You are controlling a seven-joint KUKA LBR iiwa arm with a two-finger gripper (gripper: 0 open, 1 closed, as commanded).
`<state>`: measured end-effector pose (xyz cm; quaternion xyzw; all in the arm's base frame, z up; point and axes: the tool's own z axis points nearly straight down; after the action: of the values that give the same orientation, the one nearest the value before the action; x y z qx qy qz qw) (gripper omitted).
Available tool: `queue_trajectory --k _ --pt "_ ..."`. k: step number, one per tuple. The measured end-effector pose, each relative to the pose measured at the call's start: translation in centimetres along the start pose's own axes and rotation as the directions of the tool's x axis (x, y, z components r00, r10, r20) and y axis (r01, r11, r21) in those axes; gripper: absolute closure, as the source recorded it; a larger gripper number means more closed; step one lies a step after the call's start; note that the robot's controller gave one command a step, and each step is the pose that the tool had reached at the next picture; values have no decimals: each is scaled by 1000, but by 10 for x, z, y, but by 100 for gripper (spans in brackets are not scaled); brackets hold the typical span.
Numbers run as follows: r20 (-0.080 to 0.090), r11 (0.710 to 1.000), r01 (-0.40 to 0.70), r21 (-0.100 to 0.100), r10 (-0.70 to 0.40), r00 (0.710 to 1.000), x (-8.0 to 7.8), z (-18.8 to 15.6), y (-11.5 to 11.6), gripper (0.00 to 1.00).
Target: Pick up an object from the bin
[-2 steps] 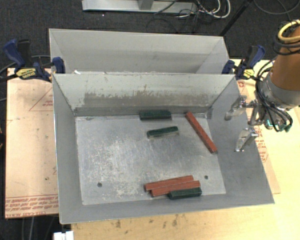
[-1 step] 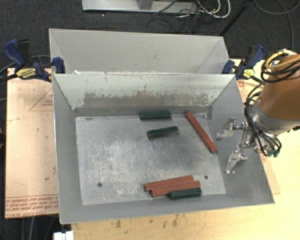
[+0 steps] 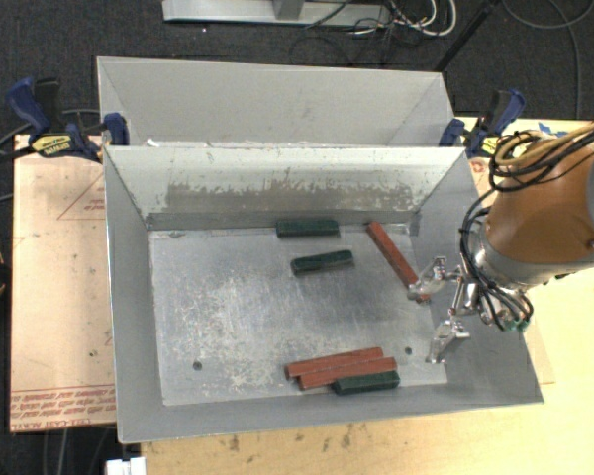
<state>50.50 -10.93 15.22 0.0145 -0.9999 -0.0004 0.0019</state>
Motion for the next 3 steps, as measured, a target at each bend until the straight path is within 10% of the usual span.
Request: queue_trajectory --k 2,3 --pt "-2 999 46 -2 -46 999 -7 28 17 0" --pt "5 1000 -3 0 3 1000 10 30 64 0"
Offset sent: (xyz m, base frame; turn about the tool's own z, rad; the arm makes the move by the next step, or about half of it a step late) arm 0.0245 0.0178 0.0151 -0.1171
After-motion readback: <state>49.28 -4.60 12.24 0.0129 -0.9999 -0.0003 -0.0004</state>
